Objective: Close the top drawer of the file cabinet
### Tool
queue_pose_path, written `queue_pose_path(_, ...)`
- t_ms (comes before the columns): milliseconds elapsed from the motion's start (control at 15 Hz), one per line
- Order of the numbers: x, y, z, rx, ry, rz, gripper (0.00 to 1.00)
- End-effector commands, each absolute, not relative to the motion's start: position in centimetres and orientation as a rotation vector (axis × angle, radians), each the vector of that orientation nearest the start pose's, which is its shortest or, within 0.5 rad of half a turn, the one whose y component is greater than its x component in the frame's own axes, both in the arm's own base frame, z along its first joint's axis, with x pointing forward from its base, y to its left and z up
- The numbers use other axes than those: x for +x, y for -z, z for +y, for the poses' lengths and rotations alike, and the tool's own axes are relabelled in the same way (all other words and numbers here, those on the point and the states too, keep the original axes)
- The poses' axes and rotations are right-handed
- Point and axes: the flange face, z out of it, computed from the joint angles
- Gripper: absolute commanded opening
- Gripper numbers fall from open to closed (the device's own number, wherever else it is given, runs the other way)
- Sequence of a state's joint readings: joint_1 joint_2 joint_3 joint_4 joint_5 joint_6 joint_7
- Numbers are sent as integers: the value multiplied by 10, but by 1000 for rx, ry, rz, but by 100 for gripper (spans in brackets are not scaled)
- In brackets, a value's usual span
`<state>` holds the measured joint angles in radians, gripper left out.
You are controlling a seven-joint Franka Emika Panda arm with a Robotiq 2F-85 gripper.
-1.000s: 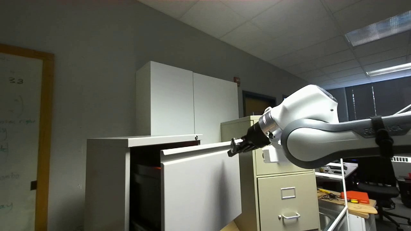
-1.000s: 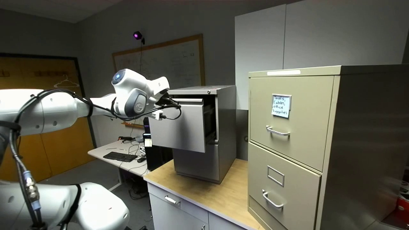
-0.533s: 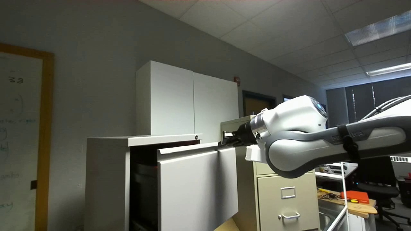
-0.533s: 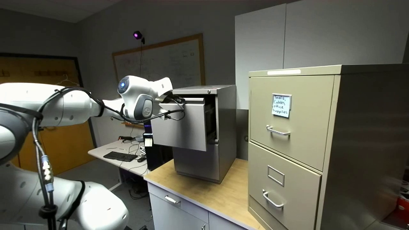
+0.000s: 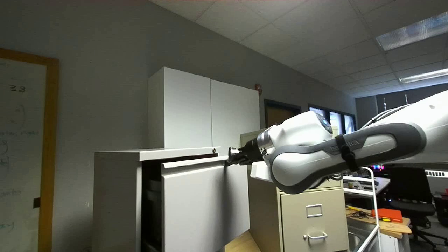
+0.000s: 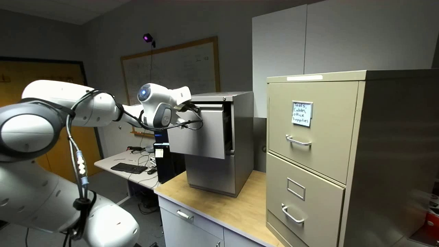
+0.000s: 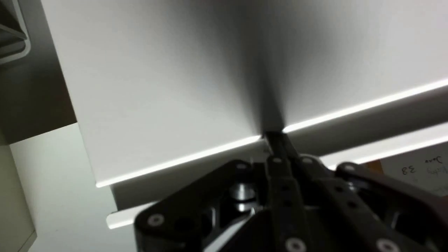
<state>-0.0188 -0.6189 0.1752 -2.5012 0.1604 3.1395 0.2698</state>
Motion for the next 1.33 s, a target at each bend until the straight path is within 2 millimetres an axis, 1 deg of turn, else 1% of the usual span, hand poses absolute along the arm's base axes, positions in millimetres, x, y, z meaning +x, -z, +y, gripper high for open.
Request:
queue_pose_path(0, 442, -645, 85, -2321, 1605, 281, 0)
queue_pose_path(333, 477, -649, 92, -2307, 1578, 275, 0)
queue_pose_path(867, 532, -653, 95, -2303, 1545, 286, 0)
queue_pose_path(1267, 570, -657, 101, -2307, 1506, 291, 0)
